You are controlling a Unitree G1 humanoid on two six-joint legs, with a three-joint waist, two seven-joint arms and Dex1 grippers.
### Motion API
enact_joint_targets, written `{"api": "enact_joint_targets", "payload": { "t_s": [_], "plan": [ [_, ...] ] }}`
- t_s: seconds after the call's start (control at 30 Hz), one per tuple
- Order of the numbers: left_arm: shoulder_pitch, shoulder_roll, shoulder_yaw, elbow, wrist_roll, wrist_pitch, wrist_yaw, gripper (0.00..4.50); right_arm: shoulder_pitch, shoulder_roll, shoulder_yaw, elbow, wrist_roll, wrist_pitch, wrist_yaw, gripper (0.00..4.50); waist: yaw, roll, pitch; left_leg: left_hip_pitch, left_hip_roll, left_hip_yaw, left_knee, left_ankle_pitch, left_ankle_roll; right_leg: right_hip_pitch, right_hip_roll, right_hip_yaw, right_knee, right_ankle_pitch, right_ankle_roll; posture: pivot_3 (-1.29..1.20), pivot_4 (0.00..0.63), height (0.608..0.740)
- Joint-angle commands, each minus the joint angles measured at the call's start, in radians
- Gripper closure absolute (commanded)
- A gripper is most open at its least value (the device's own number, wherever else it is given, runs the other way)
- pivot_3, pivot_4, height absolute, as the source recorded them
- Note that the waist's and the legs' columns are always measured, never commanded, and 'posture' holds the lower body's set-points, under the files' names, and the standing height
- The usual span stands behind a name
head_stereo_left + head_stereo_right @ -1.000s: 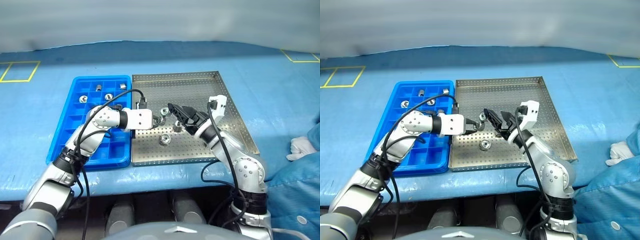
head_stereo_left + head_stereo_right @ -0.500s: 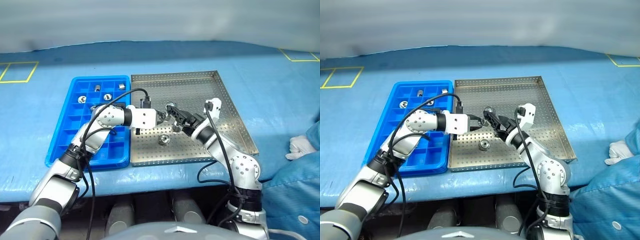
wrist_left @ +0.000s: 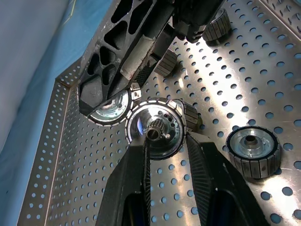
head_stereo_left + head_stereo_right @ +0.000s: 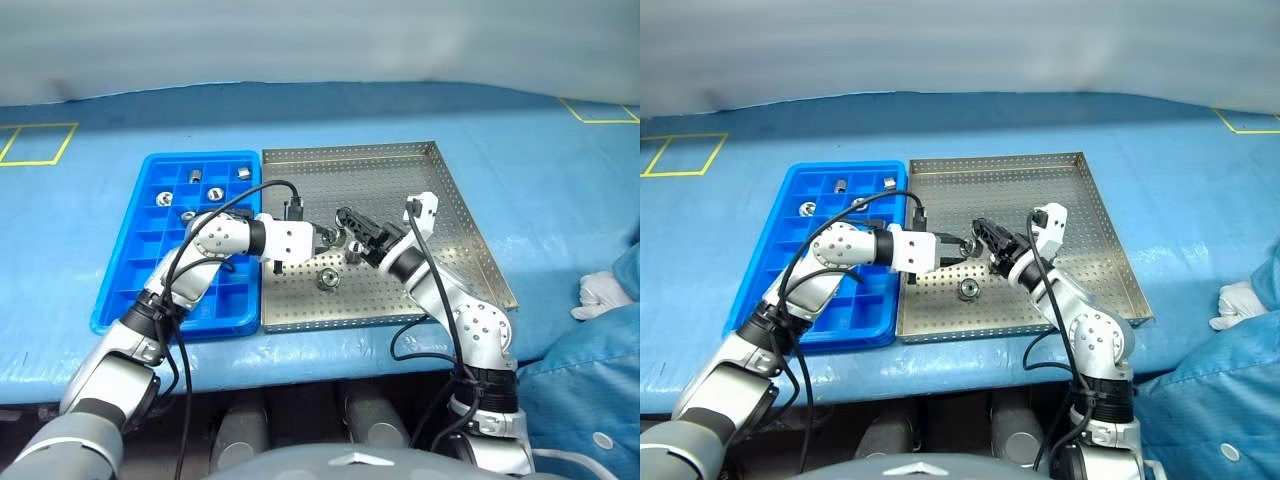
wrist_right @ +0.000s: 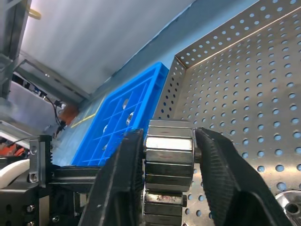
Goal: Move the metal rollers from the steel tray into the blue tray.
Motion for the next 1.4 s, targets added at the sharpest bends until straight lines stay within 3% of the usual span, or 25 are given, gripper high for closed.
{"api": "enact_joint_targets", "payload": {
  "t_s": [0.03, 0.4, 0.73, 0.9, 1.4],
  "plan": [
    [-0.007, -0.018, 0.043, -0.030, -0.044, 0.019, 0.013, 3.67, -0.008, -0.014, -0.005, -0.031, -0.044, -0.048, 0.001, 3.18, 0.000, 0.000, 0.000, 0.000, 0.000, 0.000, 0.000, 0.000, 0.000, 0.000, 0.000, 0.000, 0.000, 0.000, 0.000, -0.11, 0.150, 0.740],
    [-0.001, -0.041, 0.066, -0.030, -0.070, 0.099, 0.043, 3.67, -0.010, -0.048, 0.010, -0.047, -0.096, -0.072, 0.007, 3.22, 0.000, 0.000, 0.000, 0.000, 0.000, 0.000, 0.000, 0.000, 0.000, 0.000, 0.000, 0.000, 0.000, 0.000, 0.000, -0.11, 0.150, 0.740],
    [0.019, -0.102, 0.111, -0.151, -0.226, 0.485, 0.070, 3.67, -0.005, -0.208, 0.183, -0.124, -0.487, -0.335, 0.063, 3.22, -0.001, 0.000, 0.000, -0.001, 0.000, 0.000, 0.000, 0.000, 0.000, -0.001, 0.000, 0.000, -0.001, 0.000, 0.000, -0.10, 0.150, 0.740],
    [0.041, -0.123, 0.124, -0.235, -0.323, 0.647, 0.084, 3.67, 0.002, -0.232, 0.206, -0.126, -0.591, -0.430, 0.065, 3.22, 0.000, 0.000, 0.000, 0.000, 0.000, 0.000, 0.000, 0.000, 0.000, 0.000, 0.000, 0.000, 0.000, 0.000, 0.000, -0.10, 0.150, 0.740],
    [0.077, -0.165, 0.207, -0.365, -0.574, 1.062, 0.190, 3.67, -0.010, -0.136, 0.167, -0.040, -0.780, -0.758, -0.021, 3.22, 0.013, -0.001, 0.001, 0.000, -0.002, 0.000, 0.000, 0.000, 0.000, 0.000, -0.001, 0.000, -0.001, 0.000, 0.001, -0.08, 0.150, 0.740]
  ]
}}
